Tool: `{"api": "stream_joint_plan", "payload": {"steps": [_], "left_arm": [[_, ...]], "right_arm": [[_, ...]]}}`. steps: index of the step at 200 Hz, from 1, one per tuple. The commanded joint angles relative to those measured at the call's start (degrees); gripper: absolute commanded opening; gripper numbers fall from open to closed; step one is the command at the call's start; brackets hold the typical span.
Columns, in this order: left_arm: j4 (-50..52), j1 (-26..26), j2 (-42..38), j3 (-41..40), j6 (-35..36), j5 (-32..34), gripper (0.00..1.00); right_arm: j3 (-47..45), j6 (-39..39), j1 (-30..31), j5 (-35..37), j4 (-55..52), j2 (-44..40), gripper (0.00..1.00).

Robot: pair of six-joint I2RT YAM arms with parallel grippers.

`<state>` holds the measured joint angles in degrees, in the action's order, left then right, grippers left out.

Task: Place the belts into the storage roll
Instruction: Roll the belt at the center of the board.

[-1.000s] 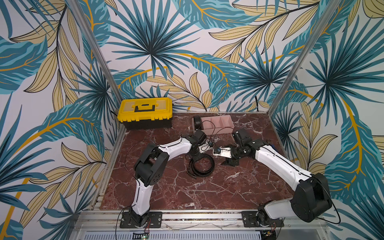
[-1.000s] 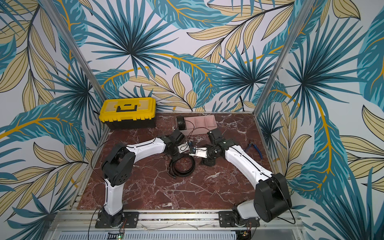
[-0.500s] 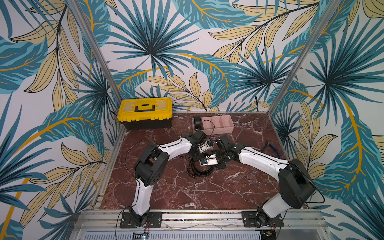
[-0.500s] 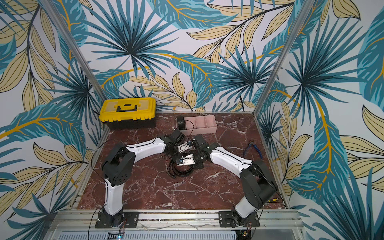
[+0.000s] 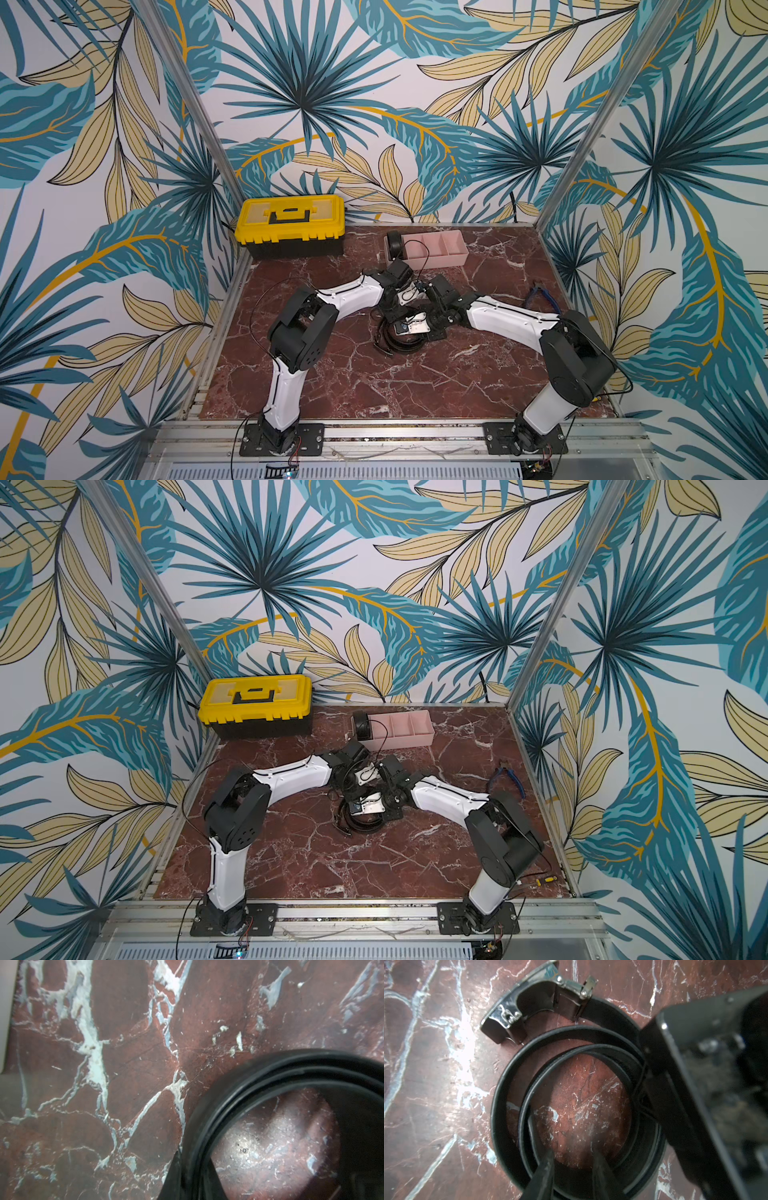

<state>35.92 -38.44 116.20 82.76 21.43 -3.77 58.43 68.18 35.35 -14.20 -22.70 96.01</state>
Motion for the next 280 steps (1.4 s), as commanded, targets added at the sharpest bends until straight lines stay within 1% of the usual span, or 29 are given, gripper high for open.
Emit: {"api": "stream_joint_plan", "payload": {"steps": [1,54,97,137,181,236,280], "left_arm": [[-1.0,-0.4,2.2,0.3,0.2,0.4,0.00],[-1.0,-0.3,1.9,0.1,0.1,0.6,0.00],[-1.1,-0.4,1.8,-0.3,0.0,0.8,0.00],[-0.9,-0.4,1.7,-0.6,-0.2,0.8,0.00],[-1.0,-0.4,1.7,-0.6,-0.3,1.0,0.00],[-0.9,-0.5,1.6,-0.7,-0.9,1.1,0.00],[-1.0,-0.5,1.5,-0.8,-1.1,1.3,0.00]], "right_arm": [[-2.1,0.0,0.3,-1.1,-1.0,-0.2,0.33],[-3.2,-0.2,0.3,-0.8,-0.7,-0.4,0.33],[-1.7,-4.2,0.3,-0.3,2.0,-1.4,0.34],[0.1,-3.2,0.2,-1.6,-1.7,-3.4,0.35],[-3.0,-2.8,0.3,-2.3,-4.1,-6.0,0.35],[-4.0,-2.6,0.8,-2.6,-1.9,-3.6,0.36],[-4.2,-3.6,1.7,-1.1,0.9,-1.9,0.36]]}}
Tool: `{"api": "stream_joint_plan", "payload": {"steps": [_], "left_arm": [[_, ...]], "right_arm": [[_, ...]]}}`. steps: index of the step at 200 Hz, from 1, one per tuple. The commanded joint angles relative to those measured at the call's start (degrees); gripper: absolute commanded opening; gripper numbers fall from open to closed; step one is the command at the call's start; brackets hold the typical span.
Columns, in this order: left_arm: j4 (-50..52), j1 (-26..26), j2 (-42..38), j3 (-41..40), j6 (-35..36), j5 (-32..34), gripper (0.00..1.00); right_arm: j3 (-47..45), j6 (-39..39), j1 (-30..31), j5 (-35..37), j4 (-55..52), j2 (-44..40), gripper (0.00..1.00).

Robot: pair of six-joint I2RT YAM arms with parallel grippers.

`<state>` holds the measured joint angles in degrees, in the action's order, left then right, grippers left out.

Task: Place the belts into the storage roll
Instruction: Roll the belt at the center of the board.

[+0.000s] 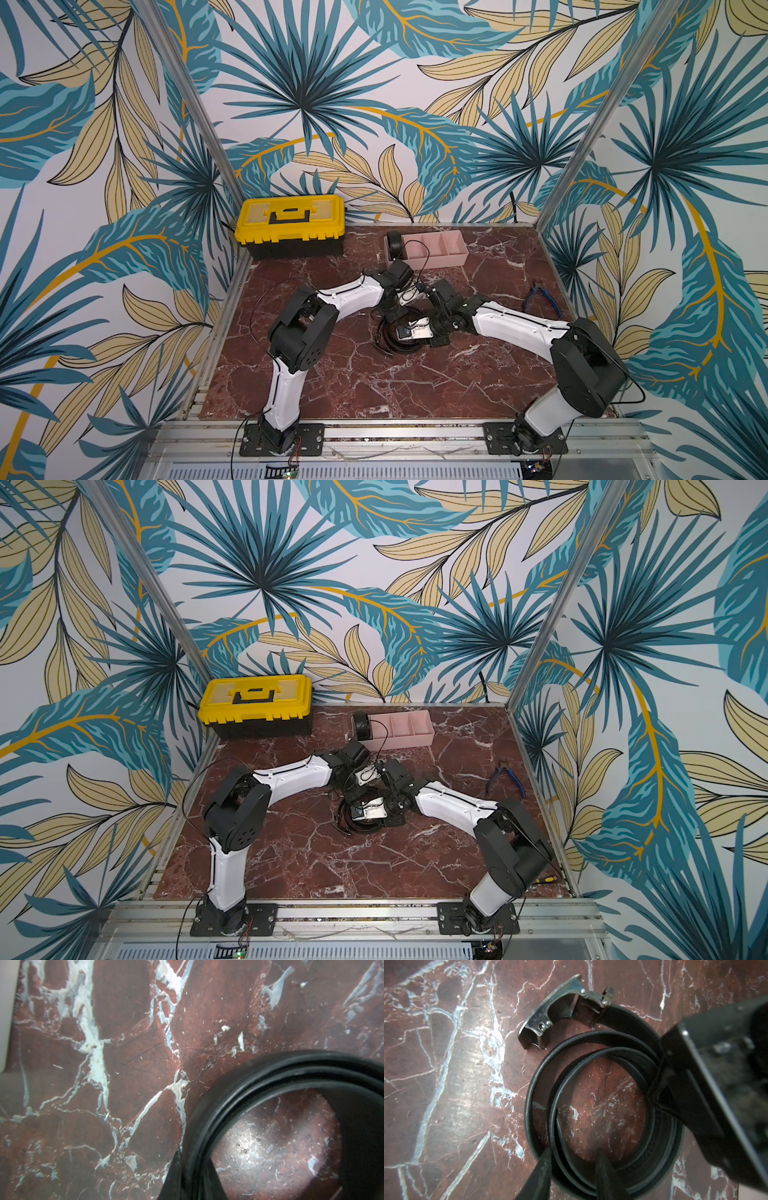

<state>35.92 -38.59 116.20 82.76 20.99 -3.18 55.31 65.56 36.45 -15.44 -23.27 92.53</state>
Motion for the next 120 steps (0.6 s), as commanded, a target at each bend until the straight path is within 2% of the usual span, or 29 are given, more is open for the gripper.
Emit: {"api": "stream_joint_plan", "payload": {"steps": [1,120], "left_arm": [[-1.0,-0.3,1.5,-0.9,-0.7,0.7,0.00],[-0.9,-0.3,2.0,-0.6,-0.1,0.8,0.00]], "right_arm": [[-1.1,-1.0,0.6,0.1,1.6,1.6,0.36],[0.2,-2.8,0.7,-0.5,-1.4,-1.6,0.35]]}}
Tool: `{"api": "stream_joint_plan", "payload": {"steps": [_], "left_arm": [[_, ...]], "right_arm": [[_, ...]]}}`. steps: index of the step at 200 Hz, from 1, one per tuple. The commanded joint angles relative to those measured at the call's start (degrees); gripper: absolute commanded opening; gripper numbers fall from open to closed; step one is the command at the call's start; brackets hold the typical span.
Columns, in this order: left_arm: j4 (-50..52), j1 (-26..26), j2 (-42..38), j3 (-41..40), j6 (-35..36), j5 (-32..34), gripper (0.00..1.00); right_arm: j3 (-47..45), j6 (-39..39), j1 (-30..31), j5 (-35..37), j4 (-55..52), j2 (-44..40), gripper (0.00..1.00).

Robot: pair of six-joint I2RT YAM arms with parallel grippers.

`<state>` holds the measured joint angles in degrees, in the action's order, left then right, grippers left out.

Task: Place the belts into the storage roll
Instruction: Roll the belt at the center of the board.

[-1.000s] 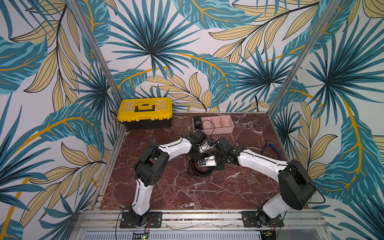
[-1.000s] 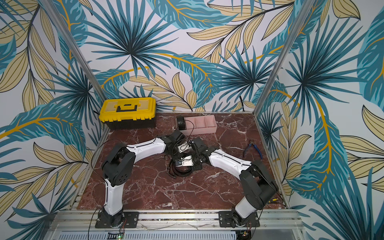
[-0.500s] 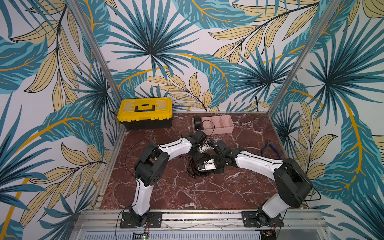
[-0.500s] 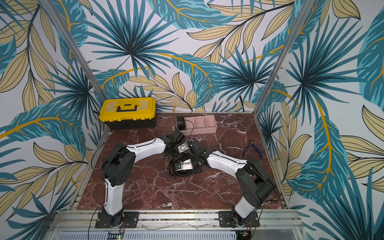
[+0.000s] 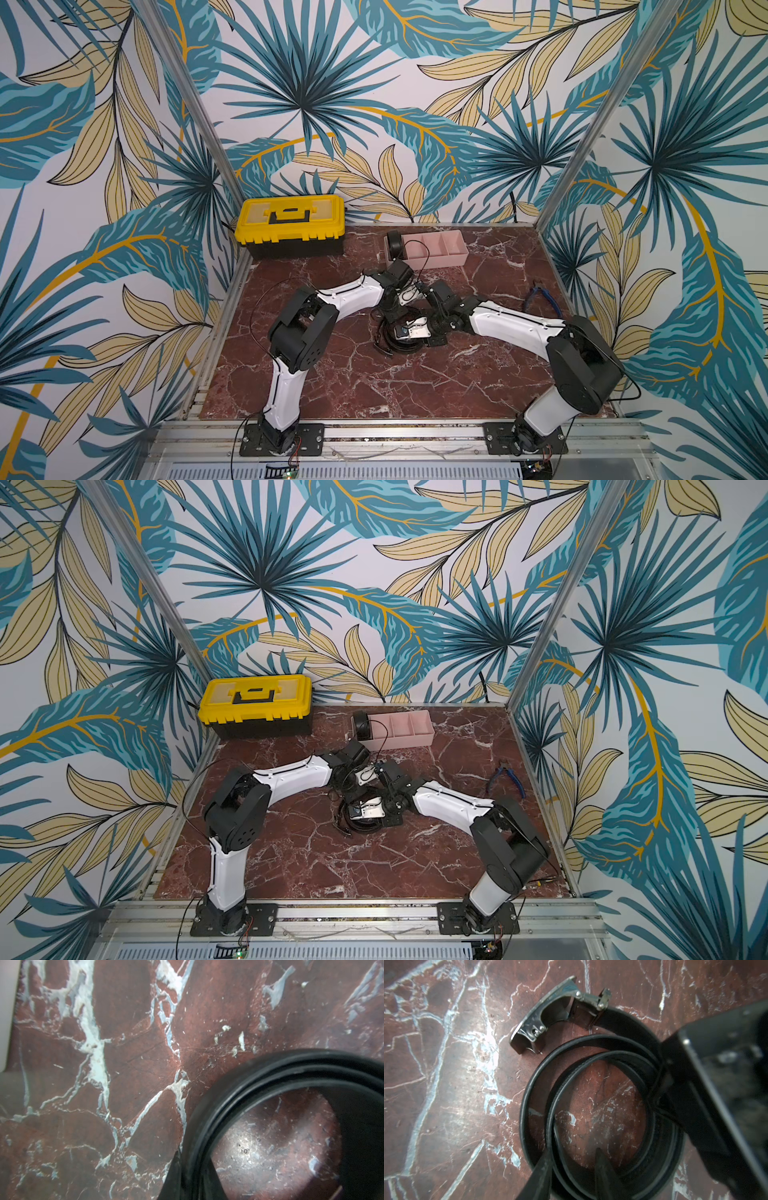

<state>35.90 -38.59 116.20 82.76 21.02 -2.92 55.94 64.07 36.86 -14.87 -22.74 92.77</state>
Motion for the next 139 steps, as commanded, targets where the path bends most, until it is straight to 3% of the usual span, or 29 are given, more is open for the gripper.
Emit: {"api": "stream_joint_plan", "payload": {"steps": [1,139], "left_arm": [[-0.9,-0.3,2.0,-0.6,-0.1,0.5,0.00],[-0.7,-0.3,2.6,0.0,0.1,0.8,0.00]], "right_arm": [[-0.5,-1.3,0.3,-1.0,-1.9,-1.8,0.35],[-1.1,0.0,0.2,1.3,2.4,5.0,0.35]]}}
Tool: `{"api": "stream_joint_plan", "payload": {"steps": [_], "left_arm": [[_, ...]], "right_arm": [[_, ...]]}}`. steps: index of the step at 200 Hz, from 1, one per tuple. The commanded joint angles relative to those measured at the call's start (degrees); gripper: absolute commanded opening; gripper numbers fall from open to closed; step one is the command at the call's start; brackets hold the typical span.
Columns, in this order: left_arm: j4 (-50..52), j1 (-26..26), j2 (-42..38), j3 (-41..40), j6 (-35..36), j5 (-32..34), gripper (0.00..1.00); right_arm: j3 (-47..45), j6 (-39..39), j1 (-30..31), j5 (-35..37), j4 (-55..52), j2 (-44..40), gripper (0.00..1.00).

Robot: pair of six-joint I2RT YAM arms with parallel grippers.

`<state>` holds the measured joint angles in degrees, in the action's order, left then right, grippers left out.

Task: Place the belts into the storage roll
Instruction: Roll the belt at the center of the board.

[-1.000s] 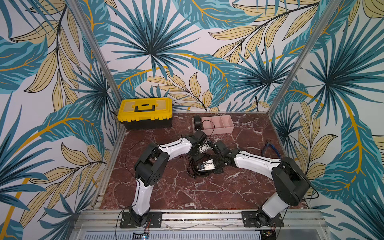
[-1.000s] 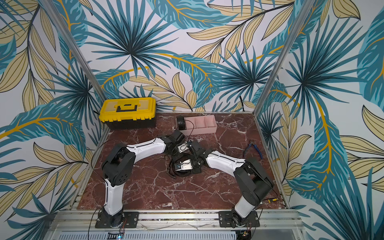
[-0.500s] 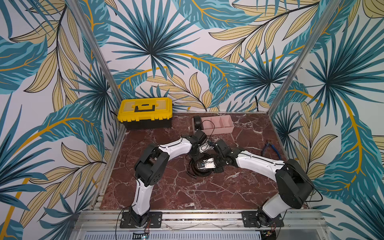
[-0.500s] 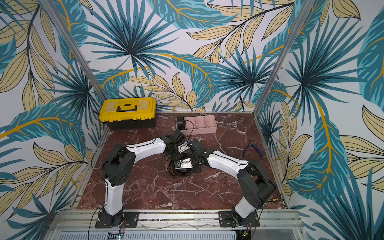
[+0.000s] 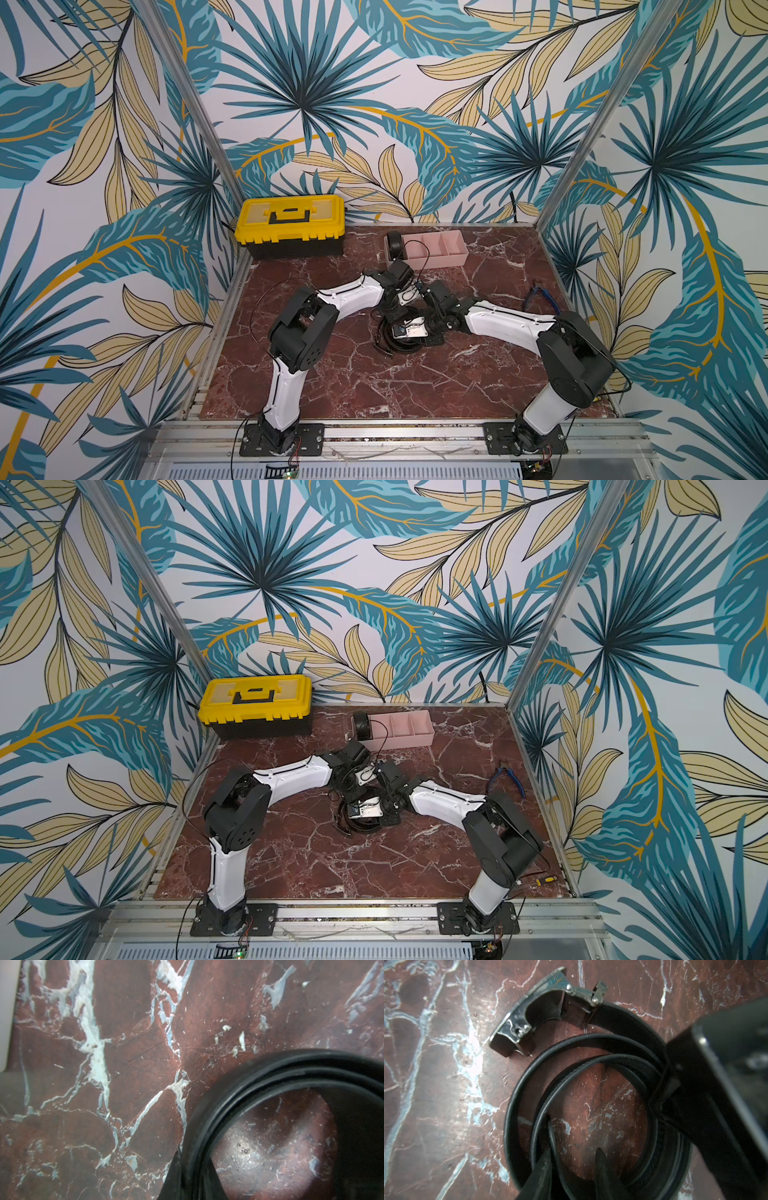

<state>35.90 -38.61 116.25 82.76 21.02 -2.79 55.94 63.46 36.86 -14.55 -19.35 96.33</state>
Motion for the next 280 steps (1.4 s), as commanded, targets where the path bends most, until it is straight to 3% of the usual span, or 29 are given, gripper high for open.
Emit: {"api": "stream_joint_plan", "payload": {"steps": [1,26,55,92,157,211,243,280], "left_arm": [[-0.7,-0.2,2.5,0.0,0.1,0.7,0.00],[-0.7,-0.3,2.7,0.2,0.0,0.4,0.00],[-0.6,-0.3,2.7,0.4,-0.4,-0.1,0.00],[-0.6,0.2,2.3,1.5,-3.5,-1.6,0.00],[-0.7,5.3,-3.7,4.2,-17.8,-8.6,0.63],[0.9,13.0,-12.5,1.5,-30.0,-11.7,0.66],[3.6,13.9,-17.8,-6.1,-25.8,-20.2,0.76],[6.1,13.8,-18.4,-10.9,-29.9,-18.4,0.74]], "right_arm": [[-1.1,0.7,0.2,0.9,-1.1,1.4,0.35],[-2.1,0.9,0.2,0.9,-1.8,1.2,0.30],[-2.2,1.0,0.3,-0.2,-4.2,0.8,0.00],[-2.6,-0.8,0.4,-0.6,-6.0,-0.7,0.00],[-2.3,-4.6,1.2,-0.3,-5.5,-1.3,0.00],[-1.5,-5.2,1.1,-0.9,-5.3,-0.7,0.00],[-0.9,-5.6,1.1,-0.7,-5.5,-0.3,0.00],[0.3,-6.6,1.2,-0.2,-5.9,0.6,0.00]]}}
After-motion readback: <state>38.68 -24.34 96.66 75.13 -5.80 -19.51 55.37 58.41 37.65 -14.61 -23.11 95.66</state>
